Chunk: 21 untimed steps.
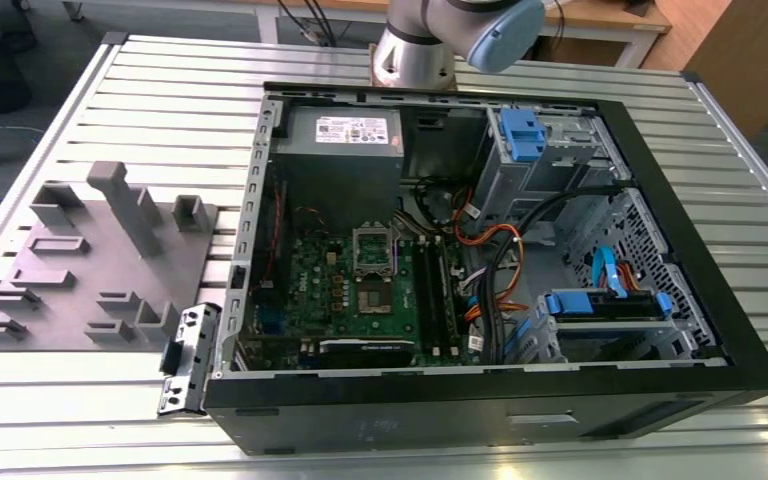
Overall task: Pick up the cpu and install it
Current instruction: 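Pick up the cpu and move it towards the insertion slot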
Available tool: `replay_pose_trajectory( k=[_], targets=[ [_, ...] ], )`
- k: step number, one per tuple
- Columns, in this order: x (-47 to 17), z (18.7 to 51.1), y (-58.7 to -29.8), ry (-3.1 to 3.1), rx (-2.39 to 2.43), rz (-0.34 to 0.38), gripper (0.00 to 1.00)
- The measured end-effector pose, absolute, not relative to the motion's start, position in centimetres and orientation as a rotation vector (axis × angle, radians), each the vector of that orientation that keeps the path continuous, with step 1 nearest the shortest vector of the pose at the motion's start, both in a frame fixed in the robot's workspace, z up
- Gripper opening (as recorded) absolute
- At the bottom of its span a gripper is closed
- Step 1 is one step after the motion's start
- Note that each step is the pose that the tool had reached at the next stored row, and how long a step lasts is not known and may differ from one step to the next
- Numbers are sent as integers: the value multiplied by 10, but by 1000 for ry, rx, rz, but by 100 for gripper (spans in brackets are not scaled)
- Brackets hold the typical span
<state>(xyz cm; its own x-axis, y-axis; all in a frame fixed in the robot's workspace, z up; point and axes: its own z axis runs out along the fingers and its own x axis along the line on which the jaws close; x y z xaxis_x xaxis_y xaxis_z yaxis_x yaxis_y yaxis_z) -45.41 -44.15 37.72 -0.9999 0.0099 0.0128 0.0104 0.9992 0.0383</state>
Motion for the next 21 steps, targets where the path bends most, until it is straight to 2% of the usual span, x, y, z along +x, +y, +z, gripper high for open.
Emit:
replay_pose_trajectory(
  k=[21],
  targets=[
    [-443, 377, -441, -3128, -16, -60, 47]
  ],
)
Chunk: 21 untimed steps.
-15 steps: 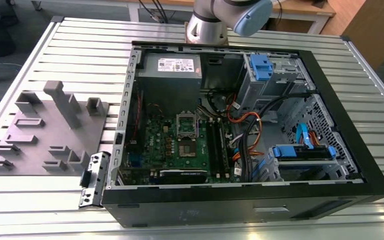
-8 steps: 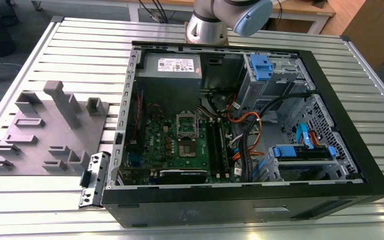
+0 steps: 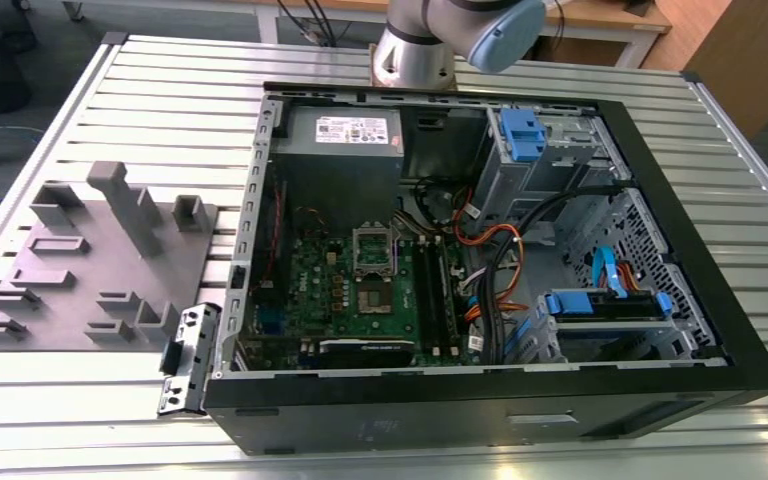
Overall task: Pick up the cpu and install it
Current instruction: 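Pick up the cpu and move it towards the insertion slot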
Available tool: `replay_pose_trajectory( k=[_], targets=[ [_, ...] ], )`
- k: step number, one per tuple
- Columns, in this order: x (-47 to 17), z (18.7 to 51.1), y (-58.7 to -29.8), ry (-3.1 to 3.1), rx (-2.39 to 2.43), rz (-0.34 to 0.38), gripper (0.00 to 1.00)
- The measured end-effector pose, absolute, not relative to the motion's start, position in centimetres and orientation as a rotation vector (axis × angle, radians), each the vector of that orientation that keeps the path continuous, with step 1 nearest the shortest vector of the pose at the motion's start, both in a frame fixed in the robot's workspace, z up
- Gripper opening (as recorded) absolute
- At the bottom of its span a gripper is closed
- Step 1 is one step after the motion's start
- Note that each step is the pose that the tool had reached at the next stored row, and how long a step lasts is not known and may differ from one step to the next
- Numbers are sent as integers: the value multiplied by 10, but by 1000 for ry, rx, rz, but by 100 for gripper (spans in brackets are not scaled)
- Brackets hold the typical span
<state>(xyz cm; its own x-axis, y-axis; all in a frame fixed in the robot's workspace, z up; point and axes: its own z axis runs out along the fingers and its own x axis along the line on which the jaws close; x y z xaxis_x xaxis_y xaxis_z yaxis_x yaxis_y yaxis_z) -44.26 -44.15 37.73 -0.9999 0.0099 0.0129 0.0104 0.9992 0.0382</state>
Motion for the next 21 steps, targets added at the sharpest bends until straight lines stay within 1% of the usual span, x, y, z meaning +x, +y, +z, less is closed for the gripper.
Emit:
replay_pose_trajectory(
  k=[21],
  targets=[
    [-430, 377, -442, -3128, -16, -60, 47]
  ],
)
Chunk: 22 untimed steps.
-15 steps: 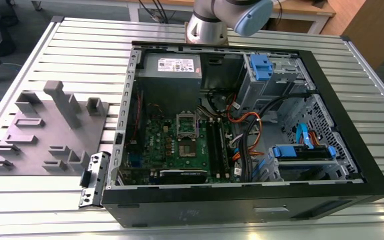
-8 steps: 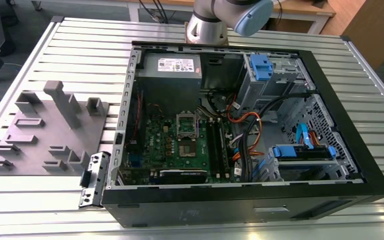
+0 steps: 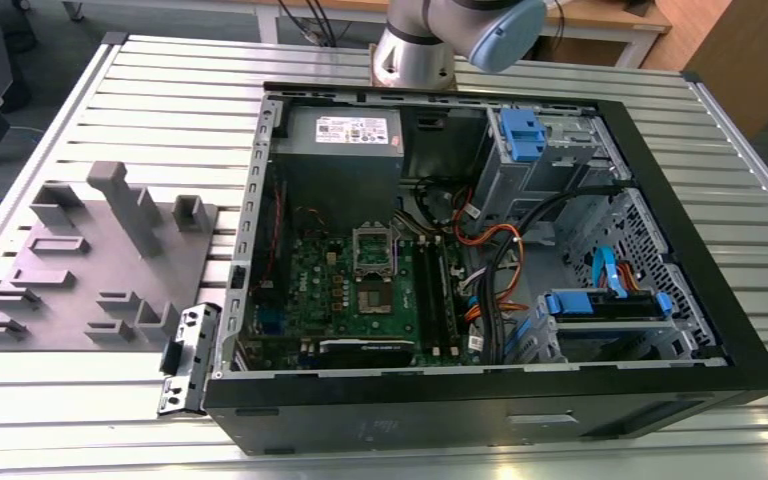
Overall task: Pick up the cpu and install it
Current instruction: 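Pick up the cpu and move it towards the insertion slot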
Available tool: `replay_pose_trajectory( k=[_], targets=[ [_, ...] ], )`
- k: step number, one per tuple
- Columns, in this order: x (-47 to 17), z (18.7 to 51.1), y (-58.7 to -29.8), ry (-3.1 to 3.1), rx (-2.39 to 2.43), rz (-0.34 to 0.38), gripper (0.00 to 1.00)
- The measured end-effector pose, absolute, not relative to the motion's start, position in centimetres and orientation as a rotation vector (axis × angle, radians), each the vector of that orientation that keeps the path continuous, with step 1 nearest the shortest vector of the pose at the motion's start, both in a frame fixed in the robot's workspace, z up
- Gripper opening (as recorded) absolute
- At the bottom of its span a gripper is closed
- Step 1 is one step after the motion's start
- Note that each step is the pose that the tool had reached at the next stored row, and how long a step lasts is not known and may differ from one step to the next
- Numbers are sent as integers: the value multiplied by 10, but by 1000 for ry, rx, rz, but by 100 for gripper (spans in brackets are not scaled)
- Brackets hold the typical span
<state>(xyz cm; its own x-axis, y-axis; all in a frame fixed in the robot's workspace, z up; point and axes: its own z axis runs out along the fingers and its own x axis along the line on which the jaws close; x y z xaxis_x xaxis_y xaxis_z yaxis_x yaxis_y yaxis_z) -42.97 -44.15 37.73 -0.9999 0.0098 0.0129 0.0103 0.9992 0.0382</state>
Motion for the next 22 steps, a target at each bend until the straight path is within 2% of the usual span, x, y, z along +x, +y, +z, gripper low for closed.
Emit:
replay_pose_trajectory(
  k=[22],
  targets=[
    [-408, 377, -441, -3128, -16, -60, 47]
  ],
)
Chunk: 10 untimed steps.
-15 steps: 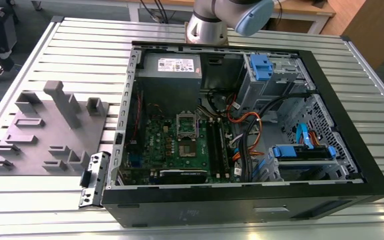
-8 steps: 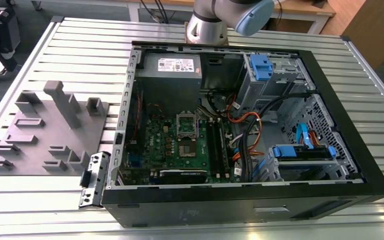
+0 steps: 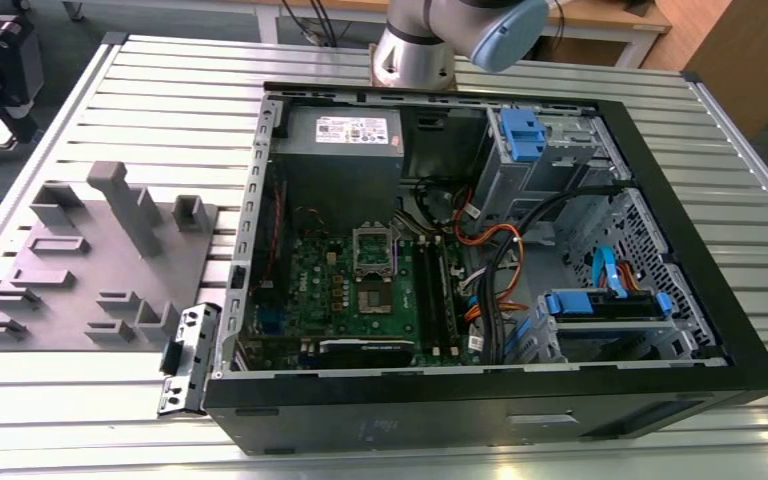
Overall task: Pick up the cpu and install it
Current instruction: 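Pick up the cpu and move it towards the insertion slot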
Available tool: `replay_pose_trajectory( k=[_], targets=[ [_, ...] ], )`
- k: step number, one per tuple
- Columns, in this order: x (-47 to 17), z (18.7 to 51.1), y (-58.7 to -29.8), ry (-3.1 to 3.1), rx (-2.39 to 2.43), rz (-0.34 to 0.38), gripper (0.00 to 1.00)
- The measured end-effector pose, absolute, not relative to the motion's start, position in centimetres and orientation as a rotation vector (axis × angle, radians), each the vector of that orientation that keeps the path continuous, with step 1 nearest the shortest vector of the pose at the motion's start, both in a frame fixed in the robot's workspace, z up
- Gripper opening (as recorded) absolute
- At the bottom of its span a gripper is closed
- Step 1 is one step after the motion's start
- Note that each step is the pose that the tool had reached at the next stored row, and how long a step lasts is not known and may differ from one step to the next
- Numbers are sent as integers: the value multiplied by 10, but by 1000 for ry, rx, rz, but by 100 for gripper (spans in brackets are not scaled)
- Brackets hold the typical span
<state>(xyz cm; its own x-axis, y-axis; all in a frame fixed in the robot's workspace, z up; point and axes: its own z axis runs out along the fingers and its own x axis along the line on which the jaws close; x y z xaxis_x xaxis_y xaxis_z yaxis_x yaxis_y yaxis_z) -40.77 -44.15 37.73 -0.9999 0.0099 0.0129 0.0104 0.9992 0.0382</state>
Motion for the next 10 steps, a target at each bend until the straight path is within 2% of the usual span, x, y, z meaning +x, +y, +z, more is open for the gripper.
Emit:
replay_pose_trajectory(
  k=[10],
  targets=[
    [-398, 377, -441, -3128, -16, -60, 47]
  ],
)
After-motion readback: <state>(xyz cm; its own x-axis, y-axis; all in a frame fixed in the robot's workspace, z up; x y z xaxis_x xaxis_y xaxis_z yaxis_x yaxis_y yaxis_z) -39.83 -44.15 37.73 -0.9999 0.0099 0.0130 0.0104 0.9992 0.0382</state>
